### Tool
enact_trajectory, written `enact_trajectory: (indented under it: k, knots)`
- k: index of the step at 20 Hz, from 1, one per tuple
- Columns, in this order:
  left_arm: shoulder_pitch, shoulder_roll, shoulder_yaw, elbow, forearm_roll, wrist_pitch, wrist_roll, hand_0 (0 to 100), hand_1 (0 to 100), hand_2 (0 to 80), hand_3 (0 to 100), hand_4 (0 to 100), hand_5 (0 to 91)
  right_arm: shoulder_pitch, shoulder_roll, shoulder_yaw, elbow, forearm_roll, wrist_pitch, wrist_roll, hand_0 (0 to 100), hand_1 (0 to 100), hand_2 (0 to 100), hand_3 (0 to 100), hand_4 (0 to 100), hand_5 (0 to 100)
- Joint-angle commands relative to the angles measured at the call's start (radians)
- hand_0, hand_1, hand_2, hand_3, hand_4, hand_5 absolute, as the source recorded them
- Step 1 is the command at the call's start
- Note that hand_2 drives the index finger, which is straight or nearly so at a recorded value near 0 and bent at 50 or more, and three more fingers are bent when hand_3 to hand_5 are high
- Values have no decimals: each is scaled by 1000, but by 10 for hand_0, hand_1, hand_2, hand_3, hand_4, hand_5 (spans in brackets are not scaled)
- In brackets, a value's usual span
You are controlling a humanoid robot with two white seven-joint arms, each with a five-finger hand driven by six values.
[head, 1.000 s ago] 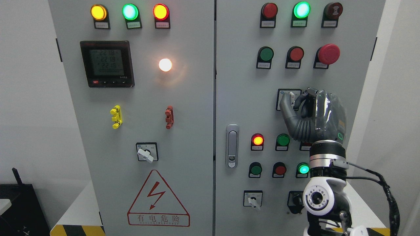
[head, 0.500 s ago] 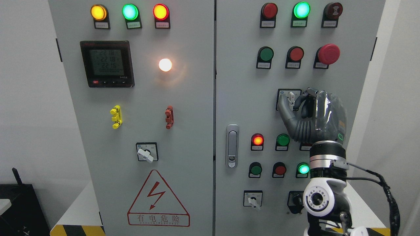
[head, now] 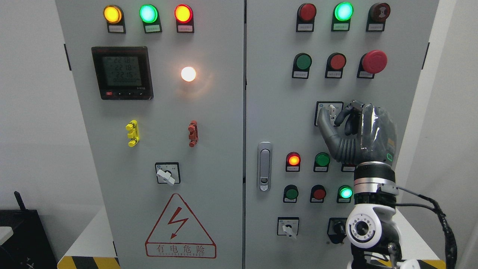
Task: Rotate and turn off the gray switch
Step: 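Open the right hand and pull it back from the switch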
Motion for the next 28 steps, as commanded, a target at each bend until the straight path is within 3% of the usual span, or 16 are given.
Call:
enact_trajectory:
  k: [1, 6, 8, 15, 18, 20, 21, 22, 23, 25, 26, 27, 28]
  knots:
    - [0, 0, -2, 14, 0, 0, 1, 120, 389, 0, 0, 0, 0, 7, -6, -11, -3, -4, -14, -11, 330, 396, 741, 1000, 997, 1000]
    - [0, 0, -2, 14, 0, 0, 1, 120, 389, 0, 0, 0, 0, 60, -26, -11, -38, -38, -39, -23, 327, 378, 746, 1000, 998, 1000]
    - [0, 0, -2, 14, 0, 0, 1, 120, 389, 0, 0, 0, 0, 74, -31, -22, -52, -39, -65, -49, 320, 375, 747, 1000, 998, 1000]
    - [0, 0, -2, 14, 0, 0, 1, 120, 389, 0, 0, 0, 0, 117, -78, -66, -118, -104, -239, -146, 304, 373, 730, 1000, 984, 1000]
    - [0, 0, -2, 14, 0, 0, 1, 120, 389, 0, 0, 0, 0, 155, -113, -77, -118, -128, -324, -180, 290, 380, 640, 1000, 987, 1000]
    - [0, 0, -2, 14, 0, 0, -1, 120, 389, 0, 0, 0, 0, 175, -141, -80, -118, -154, -397, -186, 308, 368, 599, 1000, 952, 947]
    - [0, 0, -2, 14, 0, 0, 1, 120, 389, 0, 0, 0, 0, 183, -155, -80, -118, -168, -440, -186, 316, 362, 566, 959, 858, 842]
    - [0, 0, -2, 14, 0, 0, 1, 120, 389, 0, 0, 0, 0, 194, -169, -84, -118, -183, -477, -186, 322, 351, 524, 786, 639, 615]
    - [0, 0, -2, 14, 0, 0, 1, 120, 389, 0, 0, 0, 0, 201, -184, -91, -121, -199, -509, -186, 323, 347, 517, 760, 605, 576]
    - [0, 0, -2, 14, 0, 0, 1, 120, 389, 0, 0, 0, 0, 230, -225, -94, -141, -228, -543, -175, 341, 282, 443, 477, 307, 262]
    - [0, 0, -2, 14, 0, 0, 1, 120, 389, 0, 0, 0, 0, 244, -248, -94, -150, -242, -546, -171, 344, 270, 433, 451, 288, 244]
    - [0, 0, -2, 15, 0, 0, 1, 120, 389, 0, 0, 0, 0, 258, -270, -94, -158, -254, -548, -166, 352, 242, 382, 334, 185, 152]
    - [0, 0, -2, 14, 0, 0, 1, 120, 389, 0, 0, 0, 0, 273, -290, -94, -167, -263, -548, -155, 353, 234, 379, 335, 186, 153]
